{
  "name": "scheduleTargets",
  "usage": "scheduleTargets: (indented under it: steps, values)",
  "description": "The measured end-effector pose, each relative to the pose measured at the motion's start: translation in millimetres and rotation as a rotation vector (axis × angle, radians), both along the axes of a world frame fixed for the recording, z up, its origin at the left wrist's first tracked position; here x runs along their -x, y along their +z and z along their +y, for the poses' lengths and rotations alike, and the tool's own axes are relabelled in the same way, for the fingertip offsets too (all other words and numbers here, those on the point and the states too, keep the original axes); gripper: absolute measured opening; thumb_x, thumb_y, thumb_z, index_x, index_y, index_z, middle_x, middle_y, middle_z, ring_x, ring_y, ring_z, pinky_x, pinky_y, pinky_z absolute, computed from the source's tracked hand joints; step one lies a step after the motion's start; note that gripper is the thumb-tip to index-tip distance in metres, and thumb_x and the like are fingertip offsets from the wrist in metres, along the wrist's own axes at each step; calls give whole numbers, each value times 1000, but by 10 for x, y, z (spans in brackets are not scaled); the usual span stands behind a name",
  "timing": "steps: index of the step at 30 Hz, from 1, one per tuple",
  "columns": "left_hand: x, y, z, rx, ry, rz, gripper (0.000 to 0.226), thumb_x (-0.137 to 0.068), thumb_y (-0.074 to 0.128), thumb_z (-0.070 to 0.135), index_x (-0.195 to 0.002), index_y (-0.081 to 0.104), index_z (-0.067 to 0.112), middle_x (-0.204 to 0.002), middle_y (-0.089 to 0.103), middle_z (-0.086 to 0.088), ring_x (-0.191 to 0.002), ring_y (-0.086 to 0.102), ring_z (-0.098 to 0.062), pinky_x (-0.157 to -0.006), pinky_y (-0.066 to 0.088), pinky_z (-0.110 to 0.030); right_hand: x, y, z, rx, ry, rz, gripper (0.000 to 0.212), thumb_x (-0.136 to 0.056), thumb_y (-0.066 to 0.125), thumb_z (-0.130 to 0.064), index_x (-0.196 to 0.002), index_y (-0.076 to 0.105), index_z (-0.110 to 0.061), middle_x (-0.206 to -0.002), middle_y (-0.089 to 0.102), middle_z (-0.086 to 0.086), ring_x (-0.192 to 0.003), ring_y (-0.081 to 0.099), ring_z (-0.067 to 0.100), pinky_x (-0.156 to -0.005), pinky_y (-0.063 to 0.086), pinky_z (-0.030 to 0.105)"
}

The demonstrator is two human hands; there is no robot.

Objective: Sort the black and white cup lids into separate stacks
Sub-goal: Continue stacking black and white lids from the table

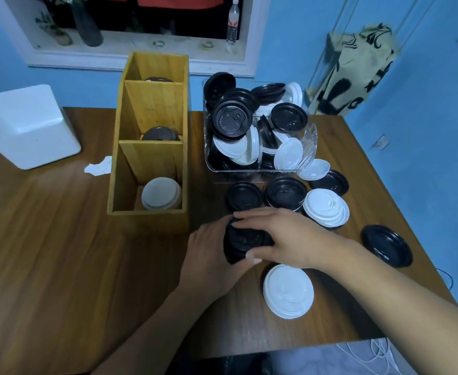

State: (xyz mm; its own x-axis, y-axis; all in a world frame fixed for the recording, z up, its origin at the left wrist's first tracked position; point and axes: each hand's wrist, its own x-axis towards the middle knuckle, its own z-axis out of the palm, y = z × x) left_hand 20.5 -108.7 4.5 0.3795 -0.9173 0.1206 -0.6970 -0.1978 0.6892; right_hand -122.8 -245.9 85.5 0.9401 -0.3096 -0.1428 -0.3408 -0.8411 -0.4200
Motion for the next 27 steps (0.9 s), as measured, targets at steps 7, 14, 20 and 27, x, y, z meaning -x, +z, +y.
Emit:
scheduleTargets:
  steps: [7,14,20,27]
  values:
    - [-19,-7,-5,-16,17,15,90,-66,70,76,-143,41,39,-136,55,20,-124,49,-7,-105,31,-25,377,-68,-518,358,-418,-130,28,-91,71,-41,-115,71,-25,-111,69,-7,-104,53,20,-89,48,36]
    - [-35,-14,8,-22,-3,40,89,-68,69,76,-144,39,40,-137,54,21,-125,49,-6,-109,34,-29,394,-99,-536,259,-435,-242,17,-99,57,-34,-92,66,-21,-88,61,-12,-87,53,13,-73,44,27]
    - [-32,-24,18,-13,0,56,88,-69,75,72,-143,40,40,-137,53,20,-126,45,-6,-107,30,-29,692,30,37,-577,-1001,-801,24,-107,48,-19,-90,62,-11,-79,66,9,-69,59,17,-61,49,24]
    - [-32,-60,3,-26,6,16,95,-68,77,71,-147,41,33,-144,53,13,-134,44,-12,-110,28,-31,1296,-396,772,-896,-1504,-1055,22,-108,44,-16,-98,60,-5,-94,73,19,-83,75,27,-77,62,29]
